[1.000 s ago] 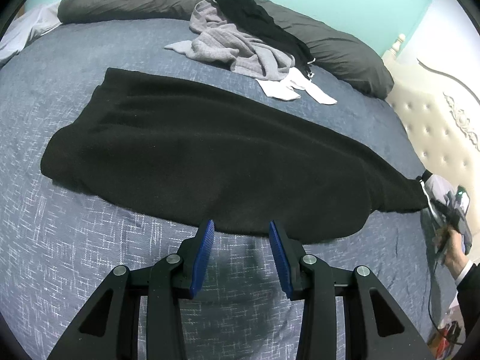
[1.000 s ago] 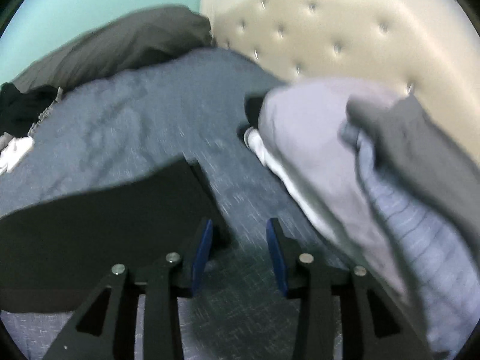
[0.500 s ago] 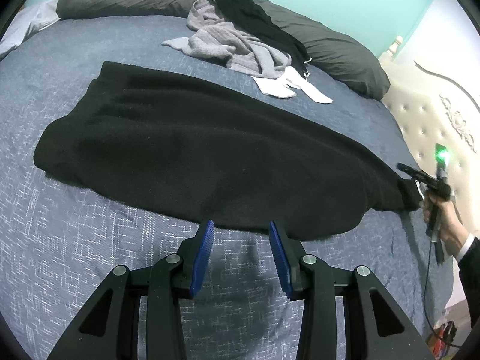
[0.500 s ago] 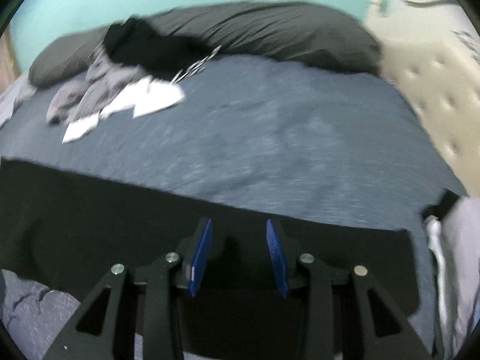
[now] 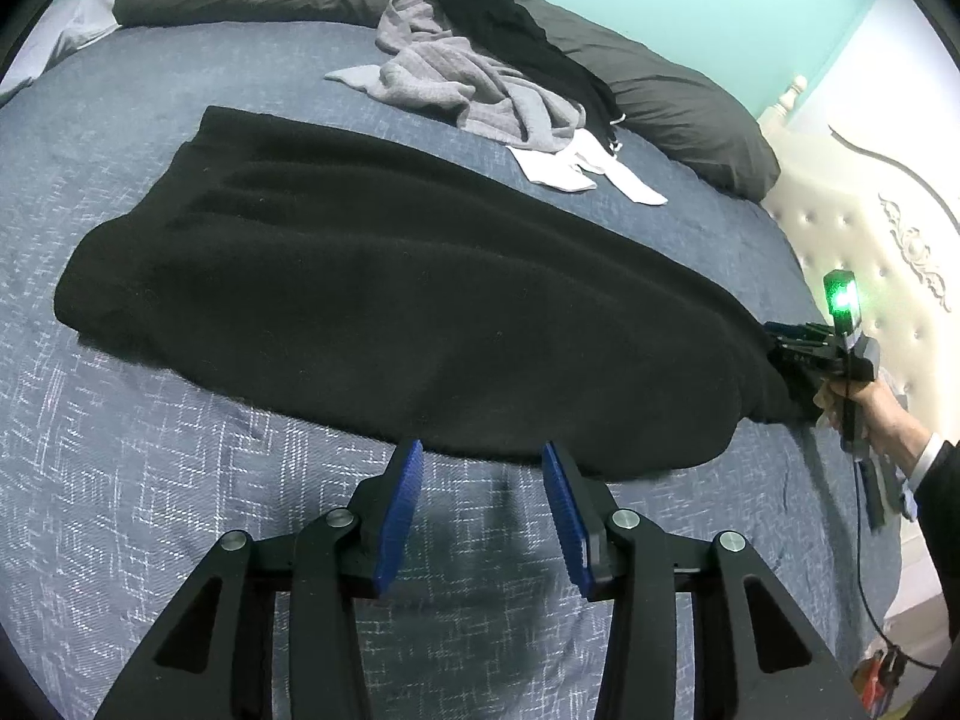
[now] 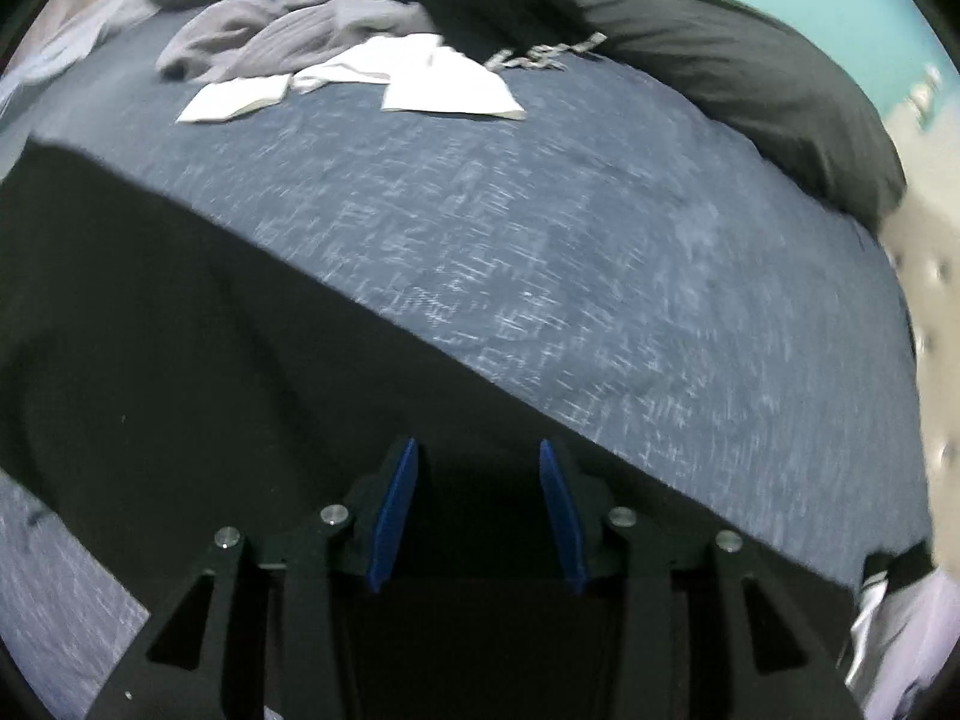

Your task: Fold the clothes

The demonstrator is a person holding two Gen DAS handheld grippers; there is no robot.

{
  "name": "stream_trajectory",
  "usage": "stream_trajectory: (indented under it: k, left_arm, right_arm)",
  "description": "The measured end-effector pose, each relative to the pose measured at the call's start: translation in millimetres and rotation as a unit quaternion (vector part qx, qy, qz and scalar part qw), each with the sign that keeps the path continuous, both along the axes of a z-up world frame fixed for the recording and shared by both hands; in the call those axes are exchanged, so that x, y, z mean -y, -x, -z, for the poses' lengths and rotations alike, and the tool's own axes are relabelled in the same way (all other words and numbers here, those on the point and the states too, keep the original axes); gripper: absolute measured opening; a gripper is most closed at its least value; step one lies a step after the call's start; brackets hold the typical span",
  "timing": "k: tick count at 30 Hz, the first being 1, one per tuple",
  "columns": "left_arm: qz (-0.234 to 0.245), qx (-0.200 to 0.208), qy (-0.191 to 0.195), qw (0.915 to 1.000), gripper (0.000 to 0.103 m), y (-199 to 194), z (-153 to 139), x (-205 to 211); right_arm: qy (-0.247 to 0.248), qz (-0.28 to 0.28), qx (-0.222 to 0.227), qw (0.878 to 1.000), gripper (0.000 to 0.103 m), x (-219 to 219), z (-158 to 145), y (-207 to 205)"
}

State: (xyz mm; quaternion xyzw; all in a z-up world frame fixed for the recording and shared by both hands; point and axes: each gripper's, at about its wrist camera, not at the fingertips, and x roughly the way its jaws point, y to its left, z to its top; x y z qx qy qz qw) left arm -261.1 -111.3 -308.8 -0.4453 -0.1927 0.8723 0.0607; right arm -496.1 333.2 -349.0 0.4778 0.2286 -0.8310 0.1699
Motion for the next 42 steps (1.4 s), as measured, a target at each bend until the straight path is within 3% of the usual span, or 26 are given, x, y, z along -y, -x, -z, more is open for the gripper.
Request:
stream_trajectory:
  k: [3,7,10,12,15,18,22,24,26,35,42]
  left_arm:
    - [0.0,-0.001,-0.001,1.0,0.046,0.2,0.7,-0.2]
    - [-0.001,0.0,-0.006,1.0,0.046,-0.6,3.3,-1.2]
    - [0.001,0.001,-0.005,1.0,0.046,-0.6,4.1,-2.5]
    - [0.002,0.002,-0.004,1.0,0.046,-0.6,4.5,-2.8]
    - [0.0,0.002,-0.006,1.0,0.046,-1.2,5.1,-1.8]
    - [0.0,0.002,-0.009,1.0,0.046,-1.7,6.2,-1.2]
    - [0.001,0.003,-0.01,0.9999,0.046,-2.6,7.8,-1.1]
    - [0.0,0.004,-0.012,0.9999,0.046,-2.5,9.0,-0.4]
    - [-0.002,0.004,-0.017,0.9998,0.046,-2.3,9.7,0.5]
    - [0.003,-0.001,-0.026,0.9997,0.046,-6.6,8.2,-0.8]
    - [-0.008,0.0,-0.037,0.9993,0.05,-13.9,17.9,3.1]
  right_arm:
    - [0.02,-0.026,0.007,0.999,0.043,-2.4,-4.5,-6.6]
    - [0.004,-0.043,0.015,0.999,0.043,0.8,1.2,-9.1]
    - [0.0,-0.056,0.019,0.998,0.034,7.0,6.5,-8.8]
    - [-0.003,-0.07,0.023,0.997,0.019,11.0,10.4,-9.1]
    - [-0.008,-0.081,0.024,0.996,0.007,16.3,13.2,-10.5]
    - [-0.007,-0.081,0.023,0.996,0.001,19.4,15.0,-9.7]
    - [0.015,-0.066,0.006,0.998,0.001,16.9,3.8,-7.0]
    - [0.007,-0.048,-0.004,0.999,0.008,18.2,2.3,-3.0]
    - [-0.003,-0.048,-0.001,0.999,0.017,22.0,4.6,-0.1]
    - [-0.004,-0.073,0.014,0.997,0.018,28.4,6.1,0.9]
    - [0.016,-0.095,0.042,0.995,0.028,29.0,4.4,2.2]
